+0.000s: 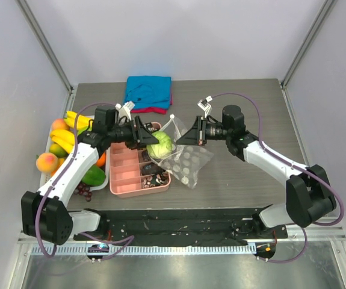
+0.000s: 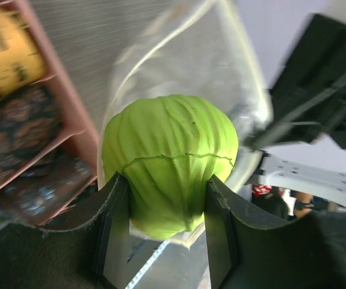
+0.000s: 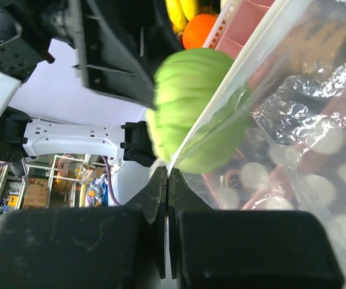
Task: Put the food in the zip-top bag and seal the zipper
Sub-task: Place the fake vegetable in the zipper food storage bag.
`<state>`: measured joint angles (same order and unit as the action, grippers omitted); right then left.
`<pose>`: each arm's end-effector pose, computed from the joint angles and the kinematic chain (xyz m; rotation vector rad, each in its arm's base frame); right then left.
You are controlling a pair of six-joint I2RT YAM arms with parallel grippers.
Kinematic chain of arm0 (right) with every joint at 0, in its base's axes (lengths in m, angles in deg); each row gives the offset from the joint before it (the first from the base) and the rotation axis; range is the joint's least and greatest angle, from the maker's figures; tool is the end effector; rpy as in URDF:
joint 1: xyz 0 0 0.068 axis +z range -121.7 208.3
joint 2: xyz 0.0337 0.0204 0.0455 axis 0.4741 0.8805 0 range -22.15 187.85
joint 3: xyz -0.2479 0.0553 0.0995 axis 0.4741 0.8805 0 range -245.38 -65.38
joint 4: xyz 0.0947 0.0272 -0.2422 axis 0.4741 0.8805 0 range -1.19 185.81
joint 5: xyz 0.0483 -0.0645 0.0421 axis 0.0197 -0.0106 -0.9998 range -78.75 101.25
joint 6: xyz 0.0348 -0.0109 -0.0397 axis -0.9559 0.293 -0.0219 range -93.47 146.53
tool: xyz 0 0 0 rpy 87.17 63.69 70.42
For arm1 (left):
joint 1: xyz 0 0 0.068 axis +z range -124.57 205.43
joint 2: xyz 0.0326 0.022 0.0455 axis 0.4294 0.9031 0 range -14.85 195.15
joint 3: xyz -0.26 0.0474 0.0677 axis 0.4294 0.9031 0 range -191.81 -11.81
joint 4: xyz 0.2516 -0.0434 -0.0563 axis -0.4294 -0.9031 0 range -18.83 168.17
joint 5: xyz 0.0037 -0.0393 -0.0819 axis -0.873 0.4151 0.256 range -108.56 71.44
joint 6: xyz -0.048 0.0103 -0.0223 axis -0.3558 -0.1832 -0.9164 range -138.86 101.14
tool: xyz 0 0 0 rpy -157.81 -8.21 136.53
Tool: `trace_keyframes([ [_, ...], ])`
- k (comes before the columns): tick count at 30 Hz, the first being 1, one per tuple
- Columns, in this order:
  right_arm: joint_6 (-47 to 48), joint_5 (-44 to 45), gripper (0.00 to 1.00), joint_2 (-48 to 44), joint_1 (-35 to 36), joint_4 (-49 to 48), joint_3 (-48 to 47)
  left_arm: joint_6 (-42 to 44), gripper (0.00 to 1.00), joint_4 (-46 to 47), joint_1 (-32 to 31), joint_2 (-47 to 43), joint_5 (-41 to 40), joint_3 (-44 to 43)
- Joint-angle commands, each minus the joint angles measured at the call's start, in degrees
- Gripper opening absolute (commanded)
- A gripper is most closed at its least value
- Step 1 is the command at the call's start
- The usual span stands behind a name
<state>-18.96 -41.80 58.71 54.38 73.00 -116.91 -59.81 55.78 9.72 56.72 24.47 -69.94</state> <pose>0.2694 0.1635 0.2840 -0.4206 2.0190 1.6615 0.2533 -0.0965 0.3068 -0.0499 2.3391 -1.3522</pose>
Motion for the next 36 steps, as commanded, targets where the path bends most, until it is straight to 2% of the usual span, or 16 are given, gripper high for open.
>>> trace_keyframes([
  [1, 1.1, -1.6, 0.01, -2.7, 0.2, -2.2, -1.3, 8.5, 0.20, -9.5, 0.3, 1.2, -8.3, -3.9],
  [2, 1.2, -1.5, 0.01, -2.6, 0.2, -2.2, -1.8, 10.3, 0.20, -11.1, -0.2, 1.6, -9.7, -4.9],
  [4, 1.1, -1.5, 0.01, -2.5, 0.2, -2.6, -2.2, 15.6, 0.27, -16.6, -2.0, 3.0, -13.6, -8.8],
  [8, 0.1, -1.2, 0.01, -1.6, 0.2, -3.6, -3.4, 18.9, 0.40, -20.2, -9.2, 3.4, -16.7, -13.7],
  [9, -0.7, -1.1, 0.01, -1.4, 0.2, -4.4, -3.6, 19.5, 0.50, -20.7, -10.4, 3.4, -18.1, -14.5],
  [11, -1.4, -1.3, 0.01, -1.1, 0.2, -4.9, -4.2, 21.3, 0.63, -22.2, -12.2, 3.0, -20.7, -17.4],
  [12, -1.6, -1.4, 0.01, -1.2, 0.2, -4.6, -4.5, 21.9, 0.74, -22.8, -12.4, 2.9, -21.2, -18.1],
  [18, -1.0, -2.1, 0.01, -2.9, 0.3, -1.6, -6.3, 26.9, 0.94, -27.8, -12.2, 2.2, -24.4, -23.9],
  [21, -0.2, -2.5, 0.01, -3.3, 0.3, 0.0, -7.9, 28.6, 1.00, -28.3, -12.1, 0.7, -24.0, -24.8],
  [27, 0.1, -3.0, 0.01, -3.5, 0.2, 0.7, -9.2, 28.9, 1.00, -28.6, -9.5, -1.8, -21.0, -24.6],
  [31, 0.1, -3.4, 0.01, -3.6, 0.3, 0.7, -9.8, 25.8, 0.99, -25.3, -2.7, -3.5, -14.7, -21.2],
  [34, 0.1, -3.5, 0.01, -3.6, 0.3, 0.9, -10.3, 24.8, 0.84, -24.3, -0.1, -3.1, -11.1, -18.8],
  [36, 0.0, -3.4, 0.01, -3.6, 0.3, 0.9, -10.5, 24.8, 0.80, -23.3, -0.1, -2.8, -8.7, -17.4],
])
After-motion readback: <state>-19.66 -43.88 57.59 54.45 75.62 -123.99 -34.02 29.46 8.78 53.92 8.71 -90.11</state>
